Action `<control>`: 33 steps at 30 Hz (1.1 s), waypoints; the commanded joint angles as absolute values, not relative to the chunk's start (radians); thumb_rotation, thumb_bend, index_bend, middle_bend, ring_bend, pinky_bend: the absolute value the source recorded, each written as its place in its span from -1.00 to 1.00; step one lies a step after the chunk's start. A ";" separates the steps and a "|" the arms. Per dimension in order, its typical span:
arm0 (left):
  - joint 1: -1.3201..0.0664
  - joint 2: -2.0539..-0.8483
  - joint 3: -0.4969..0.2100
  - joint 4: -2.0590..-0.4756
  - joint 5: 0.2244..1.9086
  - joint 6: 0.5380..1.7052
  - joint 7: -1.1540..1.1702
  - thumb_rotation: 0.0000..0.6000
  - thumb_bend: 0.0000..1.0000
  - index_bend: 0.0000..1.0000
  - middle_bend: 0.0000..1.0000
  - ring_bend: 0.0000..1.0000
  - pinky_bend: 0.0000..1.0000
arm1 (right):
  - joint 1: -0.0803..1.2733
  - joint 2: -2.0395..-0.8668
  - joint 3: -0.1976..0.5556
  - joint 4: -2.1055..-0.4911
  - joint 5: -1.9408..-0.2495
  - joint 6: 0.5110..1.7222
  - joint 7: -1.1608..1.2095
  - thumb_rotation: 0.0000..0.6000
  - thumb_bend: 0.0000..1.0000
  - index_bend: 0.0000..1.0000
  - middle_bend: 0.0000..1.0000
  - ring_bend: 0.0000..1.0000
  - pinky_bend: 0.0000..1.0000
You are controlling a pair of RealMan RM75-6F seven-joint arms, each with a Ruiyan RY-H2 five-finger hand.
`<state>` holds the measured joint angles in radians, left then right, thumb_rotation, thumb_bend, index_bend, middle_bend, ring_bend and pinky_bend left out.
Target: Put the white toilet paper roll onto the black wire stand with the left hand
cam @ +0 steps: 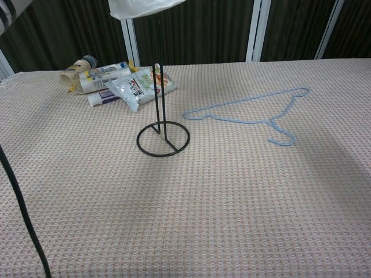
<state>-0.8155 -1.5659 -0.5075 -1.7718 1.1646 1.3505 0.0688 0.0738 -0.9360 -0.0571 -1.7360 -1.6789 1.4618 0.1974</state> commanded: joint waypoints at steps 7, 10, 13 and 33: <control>-0.831 -1.592 -0.493 -1.758 1.163 1.352 0.110 1.00 0.42 -0.74 -0.29 0.01 1.00 | 0.058 -0.921 -0.074 -1.729 -1.722 1.503 0.229 1.00 -0.77 -1.00 -1.00 -1.00 -1.00; -0.835 -1.602 -0.490 -1.748 1.163 1.355 0.120 1.00 0.42 -0.74 -0.29 0.01 1.00 | 0.050 -0.916 -0.075 -1.725 -1.732 1.524 0.240 1.00 -0.77 -1.00 -1.00 -1.00 -1.00; -0.840 -1.611 -0.488 -1.739 1.164 1.356 0.124 1.00 0.41 -0.74 -0.28 0.01 1.00 | 0.043 -0.913 -0.075 -1.721 -1.735 1.540 0.251 1.00 -0.77 -1.00 -1.00 -1.00 -1.00; -0.825 -1.555 -0.456 -1.769 1.112 1.286 0.169 1.00 -0.09 -1.00 -1.00 -1.00 -0.76 | 0.044 -0.932 -0.065 -1.720 -1.717 1.531 0.222 1.00 -0.77 -1.00 -1.00 -1.00 -1.00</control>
